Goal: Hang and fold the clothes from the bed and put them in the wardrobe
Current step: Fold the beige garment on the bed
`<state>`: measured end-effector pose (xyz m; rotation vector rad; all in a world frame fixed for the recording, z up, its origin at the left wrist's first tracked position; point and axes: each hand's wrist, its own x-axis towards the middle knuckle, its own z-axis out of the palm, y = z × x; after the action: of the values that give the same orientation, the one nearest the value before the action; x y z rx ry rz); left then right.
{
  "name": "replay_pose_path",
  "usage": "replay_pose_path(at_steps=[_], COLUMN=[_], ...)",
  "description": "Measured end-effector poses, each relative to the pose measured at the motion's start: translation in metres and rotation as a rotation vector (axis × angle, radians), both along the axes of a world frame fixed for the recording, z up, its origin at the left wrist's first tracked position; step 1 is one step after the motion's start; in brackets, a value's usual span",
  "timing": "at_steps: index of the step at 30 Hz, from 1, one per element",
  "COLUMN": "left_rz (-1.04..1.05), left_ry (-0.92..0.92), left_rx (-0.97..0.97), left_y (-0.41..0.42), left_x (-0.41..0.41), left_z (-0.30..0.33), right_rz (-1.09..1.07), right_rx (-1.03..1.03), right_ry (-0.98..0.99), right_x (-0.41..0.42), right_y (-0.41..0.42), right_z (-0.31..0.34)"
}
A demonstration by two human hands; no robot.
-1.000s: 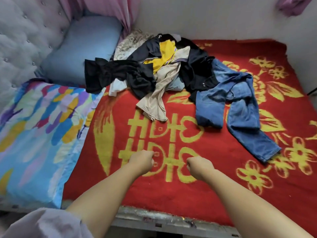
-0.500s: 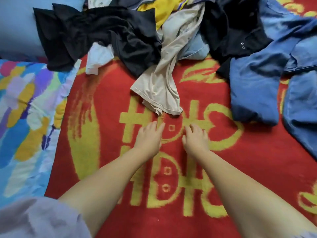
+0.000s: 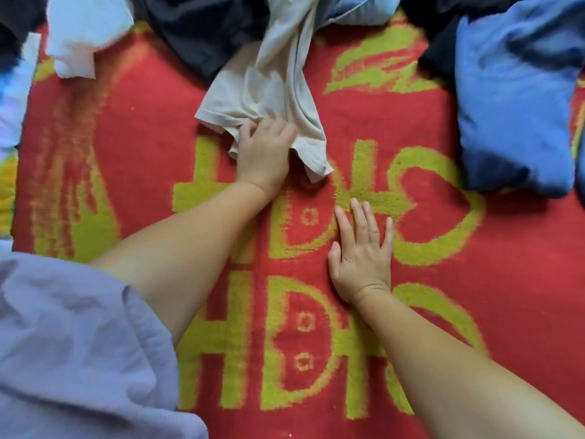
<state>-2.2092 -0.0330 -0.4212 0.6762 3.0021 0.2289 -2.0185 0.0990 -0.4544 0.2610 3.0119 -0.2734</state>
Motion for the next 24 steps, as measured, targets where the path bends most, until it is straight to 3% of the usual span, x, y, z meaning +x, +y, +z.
replay_pose_path(at_steps=[6,11,14,16,21,24], left_rz=[0.088,0.184,0.213,0.212,0.187,0.135], left_ry=[-0.218,-0.603,-0.742,-0.738,-0.540,-0.346], left_rx=[0.100,-0.022,0.003,0.083,0.448,0.604], left_y=[-0.036,-0.097,-0.116,-0.114,-0.090,-0.078], left_x=[0.036,0.168,0.231,0.246,0.210,0.184], left_z=[0.031,0.049,0.091,0.135,0.282,0.364], right_rz=[-0.001,0.010,0.088,0.195,0.507,0.512], right_rx=[0.003,-0.059,-0.255,-0.291,-0.417,-0.599], right_ry=[-0.075,-0.379,-0.631,-0.661,-0.483,-0.300], right_x=[-0.001,-0.008,-0.006,0.004,0.019,0.008], right_y=[0.002,0.004,-0.004,-0.016,-0.055,-0.067], right_z=[-0.001,0.033,0.092,0.140,0.265,0.345])
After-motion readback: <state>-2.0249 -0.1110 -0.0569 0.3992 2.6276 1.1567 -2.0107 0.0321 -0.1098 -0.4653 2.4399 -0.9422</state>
